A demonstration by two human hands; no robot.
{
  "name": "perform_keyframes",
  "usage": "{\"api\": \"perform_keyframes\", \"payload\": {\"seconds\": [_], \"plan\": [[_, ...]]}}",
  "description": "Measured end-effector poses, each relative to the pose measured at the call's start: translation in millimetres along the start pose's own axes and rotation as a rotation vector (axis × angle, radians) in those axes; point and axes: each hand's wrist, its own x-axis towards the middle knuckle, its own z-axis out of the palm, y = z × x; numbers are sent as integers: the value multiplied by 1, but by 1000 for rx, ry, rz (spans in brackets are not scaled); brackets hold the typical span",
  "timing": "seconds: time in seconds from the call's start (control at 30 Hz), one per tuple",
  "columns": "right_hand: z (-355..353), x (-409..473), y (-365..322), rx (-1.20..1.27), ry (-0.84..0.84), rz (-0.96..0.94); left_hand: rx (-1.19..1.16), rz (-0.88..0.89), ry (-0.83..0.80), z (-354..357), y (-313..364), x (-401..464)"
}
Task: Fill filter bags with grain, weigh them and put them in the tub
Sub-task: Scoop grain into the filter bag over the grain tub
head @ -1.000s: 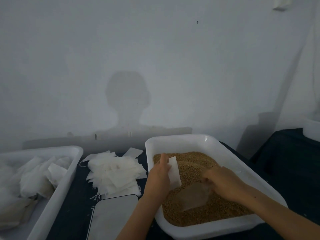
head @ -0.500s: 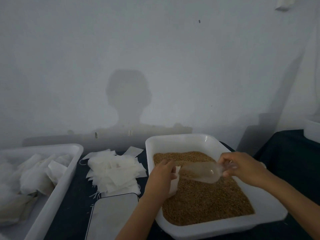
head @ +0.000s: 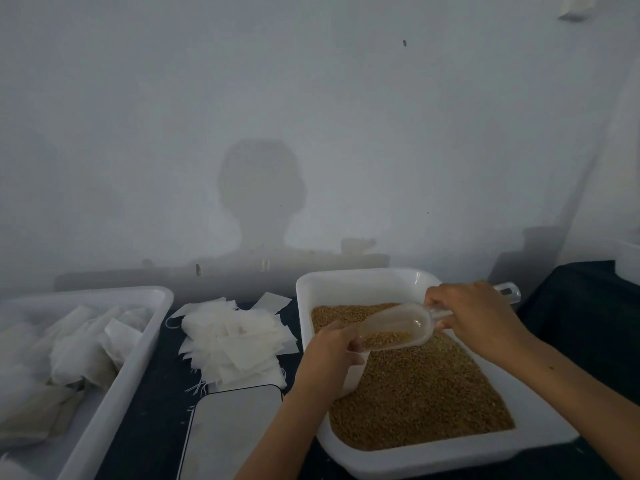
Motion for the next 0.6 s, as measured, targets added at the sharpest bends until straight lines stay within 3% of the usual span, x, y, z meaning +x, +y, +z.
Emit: {"api": "perform_keyframes", "payload": {"seconds": [0.27,0.4,0.5,0.6], "plan": [[1,-7,7,81,-86,68,4,-5,7,4,-4,1],[9,-10,14,201,-193,200,9,13,25,4,-5,1],[23,-13,14,340,-298,290,-104,-13,114,0,-3,-3],[42,-17,7,312,-380,295,-327,-44,212,-9,0,-7]]}}
